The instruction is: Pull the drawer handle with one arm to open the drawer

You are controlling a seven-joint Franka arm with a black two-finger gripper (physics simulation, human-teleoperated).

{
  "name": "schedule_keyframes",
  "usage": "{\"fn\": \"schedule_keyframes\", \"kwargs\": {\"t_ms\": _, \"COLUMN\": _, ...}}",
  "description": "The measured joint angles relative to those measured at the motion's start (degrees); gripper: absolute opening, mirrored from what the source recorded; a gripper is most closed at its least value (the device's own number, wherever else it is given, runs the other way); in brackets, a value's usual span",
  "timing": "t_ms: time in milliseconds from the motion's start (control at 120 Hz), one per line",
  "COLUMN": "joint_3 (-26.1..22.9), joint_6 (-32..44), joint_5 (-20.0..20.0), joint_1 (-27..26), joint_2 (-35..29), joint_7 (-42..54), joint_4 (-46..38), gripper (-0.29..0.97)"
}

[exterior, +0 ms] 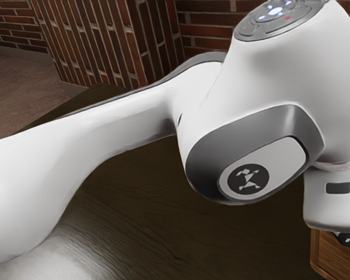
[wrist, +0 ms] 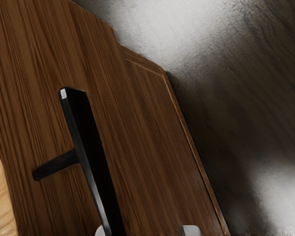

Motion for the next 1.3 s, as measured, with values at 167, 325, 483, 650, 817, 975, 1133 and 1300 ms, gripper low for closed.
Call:
{"fn": "schedule_keyframes", "kwargs": {"t_ms": 167, "joint_3": 3.0, "joint_6": 1.0, "joint_5": -0.4, "joint_1": -2.3, "joint_2": -5.4, "joint_7": -0.2, "joint_4": -6.0, "gripper": 0.06}}
{"fn": "schedule_keyframes", "kwargs": {"t_ms": 325, "joint_3": 3.3, "joint_6": 2.1, "joint_5": -1.4, "joint_1": -2.6, "joint_2": -10.5, "joint_7": -0.7, "joint_4": -12.1, "gripper": 0.04}}
{"fn": "schedule_keyframes", "kwargs": {"t_ms": 483, "joint_3": 3.1, "joint_6": 4.8, "joint_5": -1.5, "joint_1": -2.6, "joint_2": -15.0, "joint_7": -1.4, "joint_4": -18.1, "gripper": 0.03}}
{"fn": "schedule_keyframes", "kwargs": {"t_ms": 650, "joint_3": 3.5, "joint_6": 7.6, "joint_5": -1.4, "joint_1": -3.7, "joint_2": -17.0, "joint_7": -2.4, "joint_4": -20.5, "gripper": 0.04}}
{"fn": "schedule_keyframes", "kwargs": {"t_ms": 817, "joint_3": 3.6, "joint_6": 9.5, "joint_5": -1.8, "joint_1": -4.5, "joint_2": -20.8, "joint_7": -3.6, "joint_4": -25.3, "gripper": 0.04}}
{"fn": "schedule_keyframes", "kwargs": {"t_ms": 975, "joint_3": 3.6, "joint_6": 10.5, "joint_5": -2.1, "joint_1": -5.9, "joint_2": -24.6, "joint_7": -4.9, "joint_4": -29.5, "gripper": 0.04}}
{"fn": "schedule_keyframes", "kwargs": {"t_ms": 1133, "joint_3": 3.6, "joint_6": 11.3, "joint_5": -3.4, "joint_1": -6.6, "joint_2": -28.3, "joint_7": -6.2, "joint_4": -33.9, "gripper": 0.05}}
{"fn": "schedule_keyframes", "kwargs": {"t_ms": 1300, "joint_3": 3.3, "joint_6": 11.9, "joint_5": -4.9, "joint_1": -7.1, "joint_2": -32.1, "joint_7": -7.3, "joint_4": -37.6, "gripper": 0.04}}
